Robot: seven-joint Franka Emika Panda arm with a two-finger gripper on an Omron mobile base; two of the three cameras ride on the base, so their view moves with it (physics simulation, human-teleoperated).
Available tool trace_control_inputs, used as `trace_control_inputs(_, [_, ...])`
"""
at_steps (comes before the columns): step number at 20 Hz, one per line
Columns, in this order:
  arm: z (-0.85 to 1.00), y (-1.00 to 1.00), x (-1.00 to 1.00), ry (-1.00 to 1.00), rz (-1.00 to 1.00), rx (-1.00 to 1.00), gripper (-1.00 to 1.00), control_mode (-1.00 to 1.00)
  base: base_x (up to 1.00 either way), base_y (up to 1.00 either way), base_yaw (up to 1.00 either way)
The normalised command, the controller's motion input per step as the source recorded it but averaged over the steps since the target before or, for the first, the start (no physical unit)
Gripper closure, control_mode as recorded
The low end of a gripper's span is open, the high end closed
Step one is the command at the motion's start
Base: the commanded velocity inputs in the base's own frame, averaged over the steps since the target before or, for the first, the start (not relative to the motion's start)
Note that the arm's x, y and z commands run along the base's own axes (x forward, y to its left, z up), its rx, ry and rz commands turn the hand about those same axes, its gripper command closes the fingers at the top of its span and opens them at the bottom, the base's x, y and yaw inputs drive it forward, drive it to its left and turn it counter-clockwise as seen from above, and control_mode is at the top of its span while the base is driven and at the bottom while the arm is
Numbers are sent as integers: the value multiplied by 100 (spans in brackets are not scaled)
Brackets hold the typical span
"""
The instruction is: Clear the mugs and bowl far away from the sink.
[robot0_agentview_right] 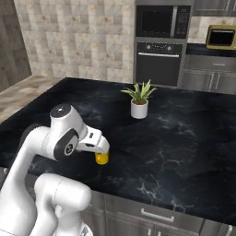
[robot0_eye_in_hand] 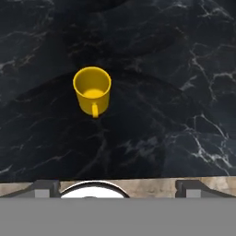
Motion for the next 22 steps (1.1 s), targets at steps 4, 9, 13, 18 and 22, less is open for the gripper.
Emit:
trace_control_inputs(4, [67,0,-28,0,0,2,-100,-100,0,0,0])
trace_control_inputs(9, [67,7,-29,0,0,3,-100,-100,0,0,0])
trace_control_inputs(13, [51,11,-36,0,0,4,-100,-100,0,0,0])
trace_control_inputs(18, [35,18,-63,0,0,4,-100,-100,0,0,0])
trace_control_inputs(22, [0,0,0,0,0,0,-100,100,-79,28,2])
